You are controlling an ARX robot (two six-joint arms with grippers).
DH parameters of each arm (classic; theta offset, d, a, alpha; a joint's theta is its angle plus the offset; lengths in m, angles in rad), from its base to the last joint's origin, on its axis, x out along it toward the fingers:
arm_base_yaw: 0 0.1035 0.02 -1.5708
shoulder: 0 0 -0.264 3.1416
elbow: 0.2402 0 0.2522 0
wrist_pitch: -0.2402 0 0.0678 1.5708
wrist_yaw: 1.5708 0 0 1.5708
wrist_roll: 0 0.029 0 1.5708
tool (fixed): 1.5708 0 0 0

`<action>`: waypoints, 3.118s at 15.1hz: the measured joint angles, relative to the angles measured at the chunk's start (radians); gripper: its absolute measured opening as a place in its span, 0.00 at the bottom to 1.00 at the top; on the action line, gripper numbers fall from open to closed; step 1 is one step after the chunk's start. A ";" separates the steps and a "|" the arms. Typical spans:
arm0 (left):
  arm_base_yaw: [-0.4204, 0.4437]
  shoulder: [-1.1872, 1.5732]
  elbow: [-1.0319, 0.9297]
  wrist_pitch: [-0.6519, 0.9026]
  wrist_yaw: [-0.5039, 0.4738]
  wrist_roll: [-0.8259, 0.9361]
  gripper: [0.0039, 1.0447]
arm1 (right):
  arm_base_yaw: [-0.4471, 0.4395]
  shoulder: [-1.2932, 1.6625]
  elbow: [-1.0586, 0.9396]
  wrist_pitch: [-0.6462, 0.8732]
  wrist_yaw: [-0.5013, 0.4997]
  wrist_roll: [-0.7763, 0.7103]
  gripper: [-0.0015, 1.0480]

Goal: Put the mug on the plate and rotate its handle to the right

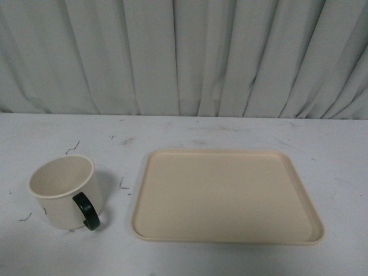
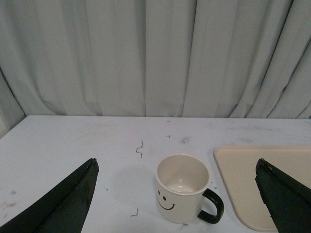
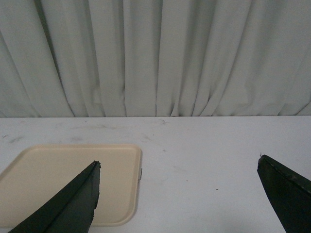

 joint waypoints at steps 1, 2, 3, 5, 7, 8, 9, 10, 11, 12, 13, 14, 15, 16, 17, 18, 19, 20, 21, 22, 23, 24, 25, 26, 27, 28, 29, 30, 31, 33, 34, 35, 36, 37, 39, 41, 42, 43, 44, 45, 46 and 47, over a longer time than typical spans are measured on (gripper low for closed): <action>0.000 0.000 0.000 0.000 0.000 0.000 0.94 | 0.000 0.000 0.000 0.000 0.000 0.000 0.94; 0.000 0.000 0.000 0.000 0.000 0.000 0.94 | 0.000 0.000 0.000 0.000 0.000 0.000 0.94; 0.000 0.000 0.000 0.000 0.000 0.000 0.94 | 0.000 0.000 0.000 0.000 0.000 0.000 0.94; 0.000 0.000 0.000 0.000 0.000 0.000 0.94 | 0.000 0.000 0.000 0.000 0.000 0.000 0.94; 0.000 0.000 0.000 0.000 0.000 0.000 0.94 | 0.000 0.000 0.000 0.000 0.000 0.000 0.94; 0.000 0.000 0.000 0.000 0.000 0.000 0.94 | 0.000 0.000 0.000 0.000 0.000 0.000 0.94; 0.000 0.000 0.000 0.000 0.000 0.000 0.94 | 0.000 0.000 0.000 0.000 0.000 0.000 0.94; 0.000 0.000 0.000 0.000 0.000 0.000 0.94 | 0.000 0.000 0.000 0.000 0.000 0.000 0.94; 0.000 0.000 0.000 0.000 0.000 0.000 0.94 | 0.000 0.000 0.000 0.000 0.000 0.000 0.94; 0.000 0.000 0.000 0.000 0.000 0.000 0.94 | 0.000 0.000 0.000 0.000 0.000 0.000 0.94; 0.000 0.000 0.000 0.000 0.000 0.000 0.94 | 0.000 0.000 0.000 0.000 0.000 0.000 0.94; 0.000 0.000 0.000 0.000 0.000 0.000 0.94 | 0.000 0.000 0.000 0.000 0.000 0.000 0.94; 0.000 0.000 0.000 0.000 0.000 0.000 0.94 | 0.000 0.000 0.000 0.000 0.000 0.000 0.94; 0.000 0.000 0.000 0.000 0.000 0.000 0.94 | 0.000 0.000 0.000 0.000 0.000 0.000 0.94; -0.021 0.035 0.002 0.064 -0.007 0.003 0.94 | 0.000 0.000 0.000 0.000 0.000 0.000 0.94; -0.051 0.195 0.046 0.180 0.032 0.021 0.94 | 0.000 0.000 0.000 0.000 0.000 0.000 0.94; -0.049 0.360 0.105 0.273 0.096 0.046 0.94 | 0.000 0.000 0.000 0.002 0.000 0.000 0.94; -0.040 0.540 0.180 0.335 0.158 0.083 0.94 | 0.000 0.000 0.000 0.001 0.002 0.000 0.94; -0.035 0.717 0.254 0.377 0.224 0.127 0.94 | 0.000 0.000 0.000 0.001 0.003 0.000 0.94; -0.024 0.884 0.350 0.320 0.262 0.156 0.94 | 0.000 0.000 0.000 0.002 0.003 0.000 0.94; -0.006 1.038 0.443 0.248 0.297 0.174 0.94 | 0.000 0.000 0.000 0.001 0.003 0.000 0.94; 0.011 1.157 0.516 0.190 0.331 0.187 0.94 | 0.000 0.000 0.000 0.001 0.003 0.000 0.94; 0.022 1.275 0.594 0.143 0.343 0.212 0.94 | 0.000 0.000 0.000 0.002 0.003 0.000 0.94; 0.035 1.381 0.665 0.114 0.341 0.231 0.94 | 0.000 0.000 0.000 0.002 0.003 0.000 0.94; 0.051 1.464 0.717 0.092 0.340 0.246 0.94 | 0.000 0.000 0.000 0.002 0.003 0.000 0.94; 0.068 1.539 0.756 0.080 0.320 0.260 0.94 | 0.000 0.000 0.000 0.001 0.003 0.000 0.94; 0.089 1.609 0.790 0.065 0.292 0.280 0.94 | 0.000 0.000 0.000 0.002 0.003 0.000 0.94; 0.108 1.661 0.813 0.063 0.267 0.291 0.94 | 0.000 0.000 0.000 0.002 0.003 0.000 0.94; 0.125 1.705 0.828 0.079 0.246 0.303 0.94 | 0.000 0.000 0.000 0.001 0.003 0.000 0.94; 0.149 1.769 0.841 0.112 0.232 0.308 0.94 | 0.000 0.000 0.000 0.001 0.003 0.000 0.94; 0.154 1.793 0.844 0.118 0.231 0.307 0.94 | 0.000 0.000 0.000 0.002 0.003 0.000 0.94; 0.158 1.844 0.850 0.124 0.236 0.304 0.92 | 0.000 0.000 0.000 0.001 0.003 0.000 0.94; 0.152 1.886 0.866 0.138 0.219 0.286 0.73 | 0.000 0.000 0.000 0.002 0.003 0.000 0.94; 0.150 1.896 0.870 0.142 0.224 0.268 0.63 | 0.000 0.000 0.000 0.001 0.003 0.000 0.94; 0.132 1.898 0.870 0.158 0.207 0.246 0.36 | 0.000 0.000 0.000 0.002 0.003 0.000 0.94; 0.108 1.865 0.853 0.144 0.195 0.226 0.09 | 0.000 0.000 0.000 0.002 0.003 0.000 0.94; 0.083 1.808 0.848 0.134 0.179 0.217 0.03 | 0.000 0.000 0.000 0.002 0.003 0.000 0.94; 0.056 1.769 0.855 0.127 0.176 0.207 0.03 | 0.000 0.000 0.000 0.002 0.003 0.000 0.94; -0.014 1.736 0.891 0.132 0.154 0.192 0.03 | 0.000 0.000 0.000 0.002 0.003 0.000 0.94; -0.121 1.739 0.940 0.145 0.127 0.175 0.03 | 0.000 0.000 0.000 0.002 0.003 0.000 0.94; -0.224 1.775 0.986 0.146 0.117 0.167 0.03 | 0.000 0.000 0.000 0.001 0.003 0.001 0.94; -0.345 1.859 1.058 0.142 0.087 0.167 0.03 | 0.000 0.000 0.000 0.002 0.003 0.001 0.94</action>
